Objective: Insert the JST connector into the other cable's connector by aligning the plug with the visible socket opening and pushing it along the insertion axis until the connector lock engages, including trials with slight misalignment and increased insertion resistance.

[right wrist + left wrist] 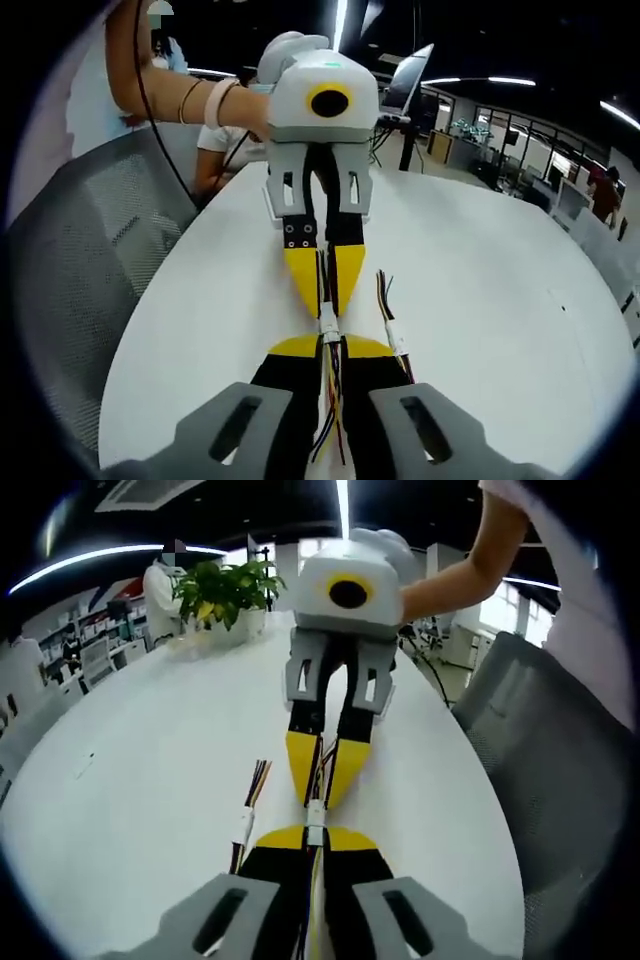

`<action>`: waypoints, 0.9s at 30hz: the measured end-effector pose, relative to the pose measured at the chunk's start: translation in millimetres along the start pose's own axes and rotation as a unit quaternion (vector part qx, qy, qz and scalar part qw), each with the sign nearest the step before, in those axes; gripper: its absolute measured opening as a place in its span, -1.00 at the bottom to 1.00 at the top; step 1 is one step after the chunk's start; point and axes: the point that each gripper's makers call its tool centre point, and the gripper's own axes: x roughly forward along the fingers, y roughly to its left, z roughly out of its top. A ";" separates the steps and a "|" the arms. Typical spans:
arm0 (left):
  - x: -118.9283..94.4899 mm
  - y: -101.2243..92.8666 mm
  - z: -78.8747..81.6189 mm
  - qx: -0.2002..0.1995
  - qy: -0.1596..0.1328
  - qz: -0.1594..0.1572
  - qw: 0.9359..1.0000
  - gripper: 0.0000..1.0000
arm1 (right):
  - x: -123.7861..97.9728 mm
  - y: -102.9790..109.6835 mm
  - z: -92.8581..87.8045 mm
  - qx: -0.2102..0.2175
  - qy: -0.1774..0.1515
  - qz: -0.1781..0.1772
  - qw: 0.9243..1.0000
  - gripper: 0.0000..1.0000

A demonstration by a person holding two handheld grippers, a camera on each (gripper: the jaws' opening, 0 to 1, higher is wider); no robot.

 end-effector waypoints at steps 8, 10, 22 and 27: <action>5.4 5.4 -5.8 0.007 0.013 -0.004 1.000 -1.00 | 3.2 -5.4 -6.0 0.003 0.004 -0.002 1.000 -0.95; 6.1 7.9 -6.2 0.006 0.015 -0.001 1.000 -1.00 | 3.7 -8.1 -6.7 0.005 0.003 -0.004 1.000 -0.94; 12.0 12.3 -13.9 0.018 0.027 -0.003 0.999 -1.00 | 10.8 -12.6 -14.6 0.009 0.006 -0.009 1.000 -0.94; 14.5 12.7 -16.4 0.019 0.031 -0.004 0.999 -1.00 | 12.8 -13.2 -17.4 0.012 0.007 -0.012 1.000 -0.94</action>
